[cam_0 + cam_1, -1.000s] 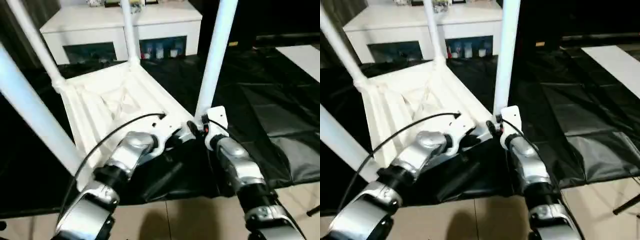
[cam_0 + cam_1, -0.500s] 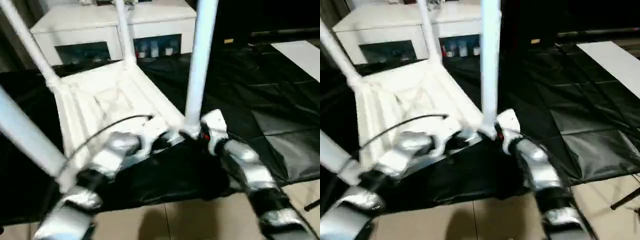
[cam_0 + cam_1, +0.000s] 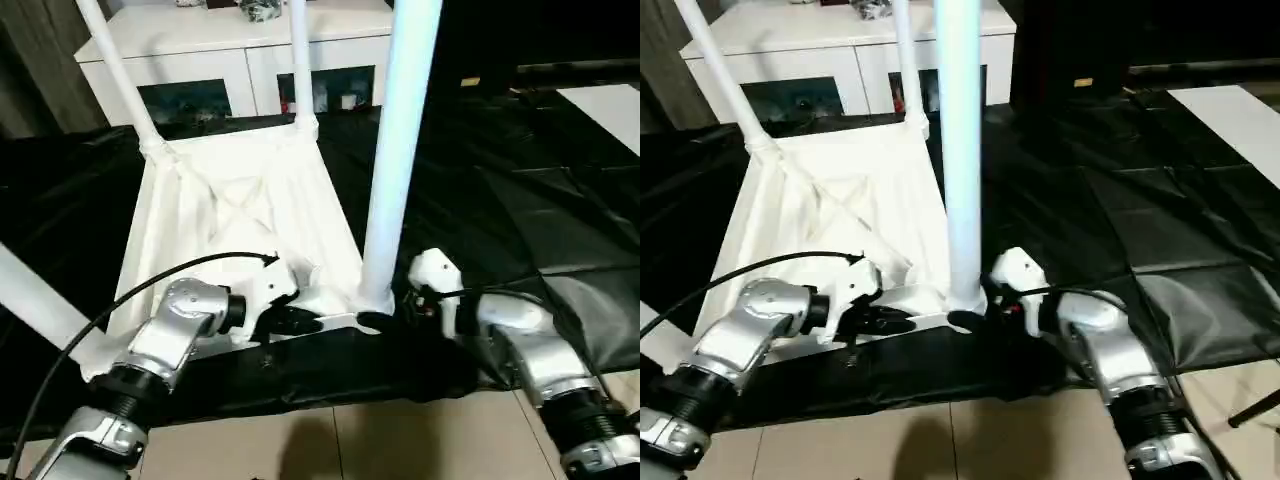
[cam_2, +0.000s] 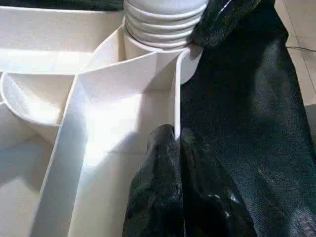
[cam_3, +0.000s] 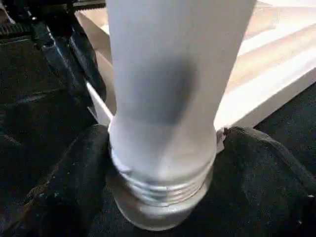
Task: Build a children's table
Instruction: Rotate leg to tighten
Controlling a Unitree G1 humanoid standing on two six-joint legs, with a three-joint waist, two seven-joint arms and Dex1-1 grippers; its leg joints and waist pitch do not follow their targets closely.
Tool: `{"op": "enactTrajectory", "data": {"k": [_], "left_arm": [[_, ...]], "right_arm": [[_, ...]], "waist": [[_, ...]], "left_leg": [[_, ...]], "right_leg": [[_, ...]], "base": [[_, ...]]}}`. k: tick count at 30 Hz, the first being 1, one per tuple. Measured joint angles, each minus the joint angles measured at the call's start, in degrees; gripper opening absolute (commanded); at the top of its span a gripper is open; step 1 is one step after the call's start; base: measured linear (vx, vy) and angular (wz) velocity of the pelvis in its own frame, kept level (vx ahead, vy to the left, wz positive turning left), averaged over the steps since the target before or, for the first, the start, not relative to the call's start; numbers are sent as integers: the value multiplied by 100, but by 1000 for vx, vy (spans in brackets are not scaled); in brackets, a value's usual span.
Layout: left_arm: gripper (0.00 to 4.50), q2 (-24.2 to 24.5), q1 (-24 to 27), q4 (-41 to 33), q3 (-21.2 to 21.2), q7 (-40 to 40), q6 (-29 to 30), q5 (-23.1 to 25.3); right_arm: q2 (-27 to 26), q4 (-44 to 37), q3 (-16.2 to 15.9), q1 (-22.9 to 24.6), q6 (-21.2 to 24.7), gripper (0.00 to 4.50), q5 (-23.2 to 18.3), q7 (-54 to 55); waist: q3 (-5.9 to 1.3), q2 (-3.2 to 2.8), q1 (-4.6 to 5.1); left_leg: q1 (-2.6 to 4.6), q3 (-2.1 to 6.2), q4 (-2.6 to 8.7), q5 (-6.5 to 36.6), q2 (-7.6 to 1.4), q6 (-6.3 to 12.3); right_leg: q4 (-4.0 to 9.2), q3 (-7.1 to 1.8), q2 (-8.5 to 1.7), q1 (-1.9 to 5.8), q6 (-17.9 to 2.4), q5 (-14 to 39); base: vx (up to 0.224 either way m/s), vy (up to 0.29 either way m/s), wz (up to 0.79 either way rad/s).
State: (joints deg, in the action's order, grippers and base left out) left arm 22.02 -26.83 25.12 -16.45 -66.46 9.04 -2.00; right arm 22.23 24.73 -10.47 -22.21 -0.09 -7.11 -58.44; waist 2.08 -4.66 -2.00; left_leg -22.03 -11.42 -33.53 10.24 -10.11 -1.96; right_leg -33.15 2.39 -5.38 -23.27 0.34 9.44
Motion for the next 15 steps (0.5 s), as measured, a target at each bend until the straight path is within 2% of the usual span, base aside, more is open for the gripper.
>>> {"op": "enactTrajectory", "data": {"k": [6, 8, 11, 15], "left_arm": [[0, 15, 28, -57, 4, -17, 47, -7], [0, 30, 44, -87, 4, -18, 65, -18], [0, 45, 66, -128, 3, -24, 74, -19], [0, 51, 68, -131, 2, -15, 87, -15]], "right_arm": [[-15, 1, 14, 0, 74, 315, -126, -210], [-15, 1, 13, 1, 85, 311, -162, -232], [-16, 2, 13, 1, 123, 280, -200, -275], [-82, 20, 50, 12, 146, 269, -201, -238]], "waist": [[0, 0, -5], [2, 4, -6], [4, 7, -6], [4, 8, -4]], "left_leg": [[-1, 0, -1, 0, 0, 1], [-1, 0, -1, 0, 0, 1], [-2, 0, -2, 0, 0, 1], [-1, 0, -1, 0, -1, 1]], "right_leg": [[0, 2, 0, 0, 0, 0], [-1, 2, 0, 0, 0, 0], [0, 1, 0, 0, 0, 0], [-1, 3, 0, 0, 0, 0]], "base": [[0, 0, 0], [0, 0, 0], [0, 0, 0], [0, 0, 0]]}}
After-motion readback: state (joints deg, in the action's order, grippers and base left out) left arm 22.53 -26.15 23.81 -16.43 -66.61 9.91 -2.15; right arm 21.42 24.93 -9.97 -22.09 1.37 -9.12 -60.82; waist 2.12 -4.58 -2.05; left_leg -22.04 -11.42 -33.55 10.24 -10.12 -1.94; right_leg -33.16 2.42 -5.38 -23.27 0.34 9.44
